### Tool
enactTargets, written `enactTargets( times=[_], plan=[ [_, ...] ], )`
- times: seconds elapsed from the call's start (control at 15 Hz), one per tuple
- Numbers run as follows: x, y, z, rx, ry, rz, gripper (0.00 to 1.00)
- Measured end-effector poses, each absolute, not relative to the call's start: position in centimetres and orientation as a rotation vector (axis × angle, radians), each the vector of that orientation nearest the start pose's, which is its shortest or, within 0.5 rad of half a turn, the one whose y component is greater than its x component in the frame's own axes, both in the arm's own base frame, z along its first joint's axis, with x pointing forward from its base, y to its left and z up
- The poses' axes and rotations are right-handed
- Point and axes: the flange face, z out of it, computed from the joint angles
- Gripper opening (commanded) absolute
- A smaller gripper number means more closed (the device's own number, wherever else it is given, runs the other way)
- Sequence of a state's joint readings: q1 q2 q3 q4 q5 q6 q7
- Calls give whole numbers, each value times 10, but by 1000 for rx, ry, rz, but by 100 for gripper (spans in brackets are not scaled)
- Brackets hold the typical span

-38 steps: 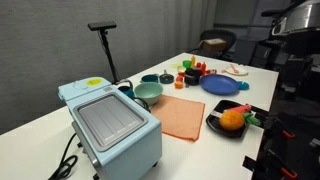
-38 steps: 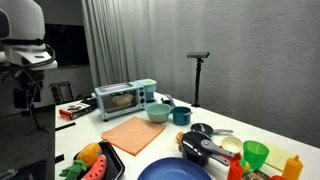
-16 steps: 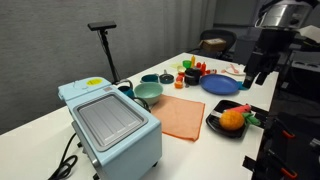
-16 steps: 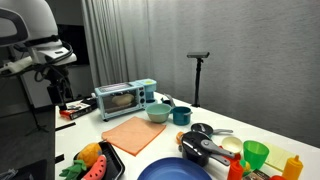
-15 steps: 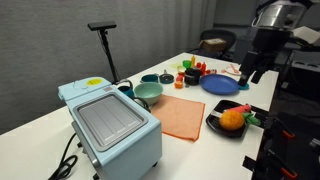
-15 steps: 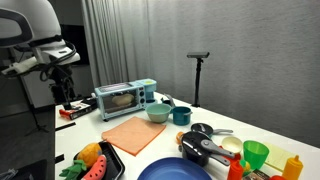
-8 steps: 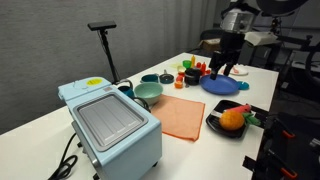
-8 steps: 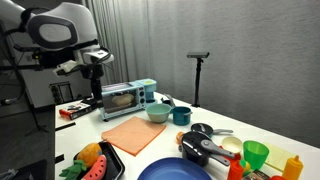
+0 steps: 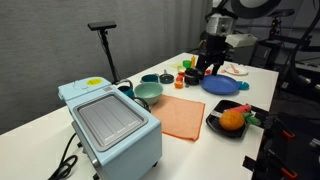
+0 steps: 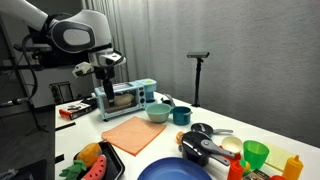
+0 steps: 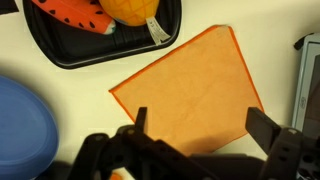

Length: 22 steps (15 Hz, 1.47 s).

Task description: Put the bowl on top of the plate

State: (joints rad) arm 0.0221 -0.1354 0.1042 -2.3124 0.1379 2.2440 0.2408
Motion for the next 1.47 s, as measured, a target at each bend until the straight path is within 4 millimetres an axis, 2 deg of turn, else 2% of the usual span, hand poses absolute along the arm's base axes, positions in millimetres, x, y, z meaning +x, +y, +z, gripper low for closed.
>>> enactTargets(
  times=[0.33, 0.67, 0.87, 1.2, 1.47],
  plan=[
    [497, 67, 405, -3012, 355, -130, 100],
    [528, 69, 394, -3002, 484, -374, 100],
    [560, 71, 375, -2984, 537, -423, 100],
    [628, 70, 341, -2947, 613, -414, 100],
    [675, 84, 314, -2908, 718, -369, 100]
  ],
)
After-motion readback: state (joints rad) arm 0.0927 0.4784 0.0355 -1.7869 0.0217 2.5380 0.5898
